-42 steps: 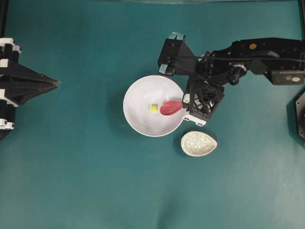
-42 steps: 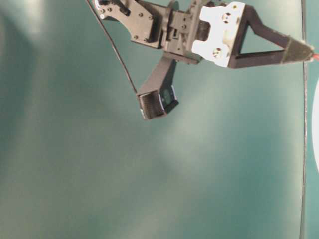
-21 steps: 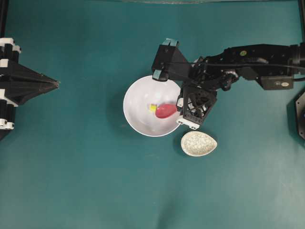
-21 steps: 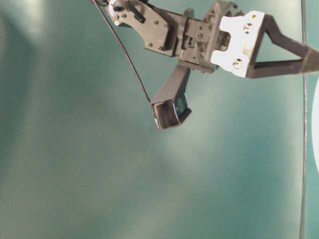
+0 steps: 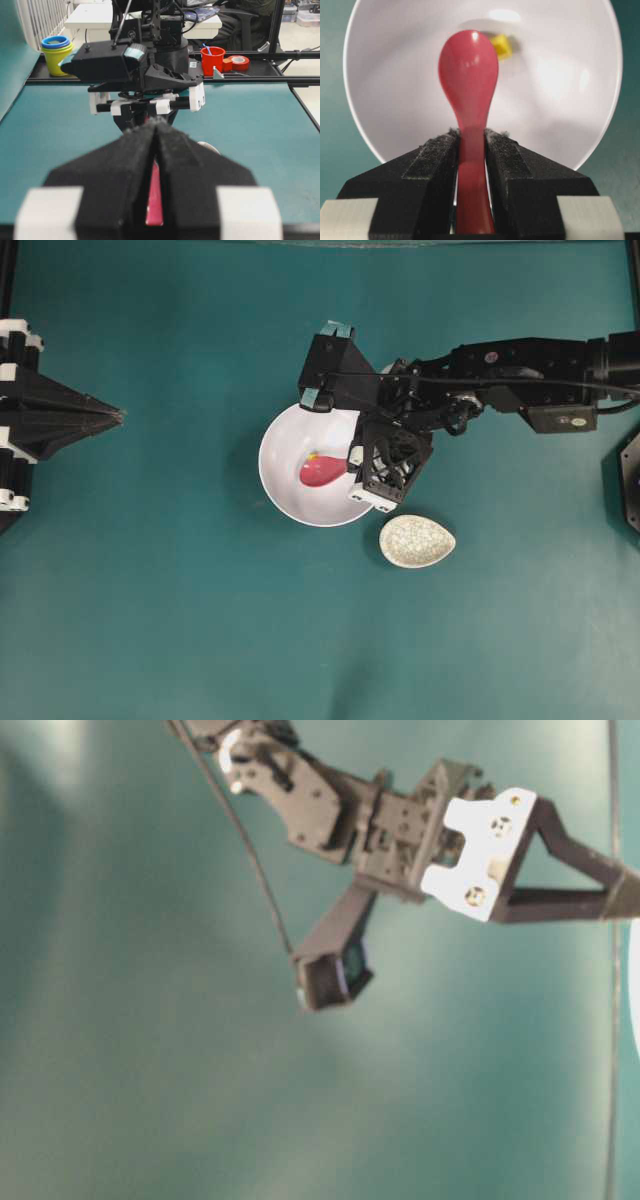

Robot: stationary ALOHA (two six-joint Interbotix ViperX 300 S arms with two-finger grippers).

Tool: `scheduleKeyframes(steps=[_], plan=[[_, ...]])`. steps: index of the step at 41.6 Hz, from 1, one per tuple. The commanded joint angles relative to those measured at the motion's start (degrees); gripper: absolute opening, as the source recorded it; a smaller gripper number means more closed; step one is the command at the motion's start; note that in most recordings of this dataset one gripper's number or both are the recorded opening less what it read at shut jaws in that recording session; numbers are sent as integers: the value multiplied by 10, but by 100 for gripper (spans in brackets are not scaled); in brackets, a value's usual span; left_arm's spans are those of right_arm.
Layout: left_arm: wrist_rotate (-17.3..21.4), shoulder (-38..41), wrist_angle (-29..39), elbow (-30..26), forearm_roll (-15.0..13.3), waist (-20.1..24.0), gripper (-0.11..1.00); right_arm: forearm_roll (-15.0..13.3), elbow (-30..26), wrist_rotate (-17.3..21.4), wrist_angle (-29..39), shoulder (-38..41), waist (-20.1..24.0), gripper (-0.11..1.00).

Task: Scoop the yellow hexagonal prism block from the bowl with a spoon using the right arm.
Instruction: 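Lower the spoon bowl into the white bowl beside the yellow block, then slide the spoon under the yellow block inside the bowl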

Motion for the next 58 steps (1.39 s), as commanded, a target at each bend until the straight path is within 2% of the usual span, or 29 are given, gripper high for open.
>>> scheduleKeyframes(steps=[1,9,18,25,34,49,58], plan=[[-1,3,-3,-10,2,1,0,-4,-14,0,-14,-9,1,23],[-1,3,-3,-11,2,0,0,-5,-33,4,-38,-15,1,23],[-1,3,-3,-11,1,0,0,-4,-51,8,-6,-55,-2,23],[-1,2,-3,-11,1,1,0,-7,-41,35,45,-91,-10,23],[-1,2,-3,-11,2,1,0,-24,-22,40,76,-98,-11,23],[-1,1,-3,-10,2,1,0,-27,27,40,71,-95,-10,23],[-1,2,-3,-10,2,1,0,-28,34,40,37,-78,-10,23]])
